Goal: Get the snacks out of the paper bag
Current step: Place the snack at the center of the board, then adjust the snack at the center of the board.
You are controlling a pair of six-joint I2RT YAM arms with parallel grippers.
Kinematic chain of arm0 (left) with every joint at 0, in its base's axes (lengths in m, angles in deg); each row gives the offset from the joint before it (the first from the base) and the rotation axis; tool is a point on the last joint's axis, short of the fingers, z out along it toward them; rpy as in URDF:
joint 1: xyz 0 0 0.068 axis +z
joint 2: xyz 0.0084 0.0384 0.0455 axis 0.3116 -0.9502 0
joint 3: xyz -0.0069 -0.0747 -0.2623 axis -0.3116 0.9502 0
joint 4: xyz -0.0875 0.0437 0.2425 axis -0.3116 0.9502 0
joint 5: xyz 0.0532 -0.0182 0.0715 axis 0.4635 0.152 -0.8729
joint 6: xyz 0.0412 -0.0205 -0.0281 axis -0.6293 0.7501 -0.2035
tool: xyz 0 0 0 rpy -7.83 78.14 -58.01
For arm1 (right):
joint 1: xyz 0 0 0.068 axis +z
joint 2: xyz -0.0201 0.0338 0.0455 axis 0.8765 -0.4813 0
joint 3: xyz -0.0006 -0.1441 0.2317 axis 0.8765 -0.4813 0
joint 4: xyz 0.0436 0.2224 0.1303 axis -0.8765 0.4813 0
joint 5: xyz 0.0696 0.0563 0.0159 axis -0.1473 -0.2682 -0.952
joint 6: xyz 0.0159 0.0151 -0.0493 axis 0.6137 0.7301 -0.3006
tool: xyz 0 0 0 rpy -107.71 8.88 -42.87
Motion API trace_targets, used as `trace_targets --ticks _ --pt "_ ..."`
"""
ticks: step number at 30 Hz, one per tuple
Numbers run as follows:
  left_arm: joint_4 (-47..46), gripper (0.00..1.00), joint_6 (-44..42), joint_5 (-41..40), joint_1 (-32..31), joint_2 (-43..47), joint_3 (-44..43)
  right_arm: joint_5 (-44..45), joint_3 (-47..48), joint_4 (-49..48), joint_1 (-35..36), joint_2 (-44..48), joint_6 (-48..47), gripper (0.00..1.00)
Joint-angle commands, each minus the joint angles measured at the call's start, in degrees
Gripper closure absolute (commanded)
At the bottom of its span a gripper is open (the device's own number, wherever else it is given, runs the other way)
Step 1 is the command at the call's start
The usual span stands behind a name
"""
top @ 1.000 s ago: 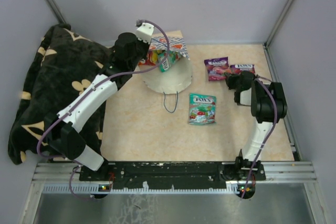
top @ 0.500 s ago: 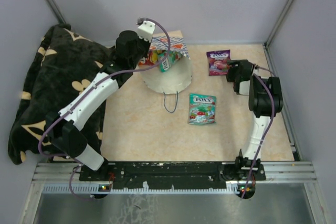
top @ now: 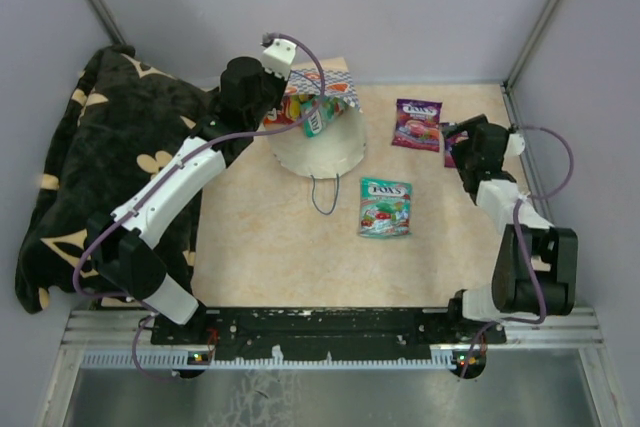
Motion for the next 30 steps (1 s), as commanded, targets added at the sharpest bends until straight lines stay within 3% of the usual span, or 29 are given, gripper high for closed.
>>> trace_targets --ticks 1,6,13,20,25,30 --pt "-2.3 0.95 -0.1 1.1 0.2 1.7 0.8 4.9 -4.5 8.5 -4.8 4.6 -7.1 0.03" --pt "-2.5 0.95 0.1 1.0 0.2 2.6 1.8 -1.6 -6.5 2.9 -11.6 1.3 -8.8 0.21" --pt "-2.5 0.95 0.2 0.6 0.2 2.7 1.9 -9.7 -1.1 -6.8 -14.6 -12.2 -7.0 0.38" --pt "-2.1 0.95 -0.1 0.3 0.3 1.6 1.3 -10.6 2.5 -13.1 -14.6 -22.1 -2.3 0.46" --pt "-1.3 0.95 -0.4 -0.1 0.2 0.5 -0.2 -12.2 6.4 -17.0 -14.6 -30.0 1.3 0.57" --pt "-0.4 0.95 -0.3 -0.4 0.2 -0.4 -1.6 -13.2 11.3 -19.7 -14.5 -36.0 4.1 0.59"
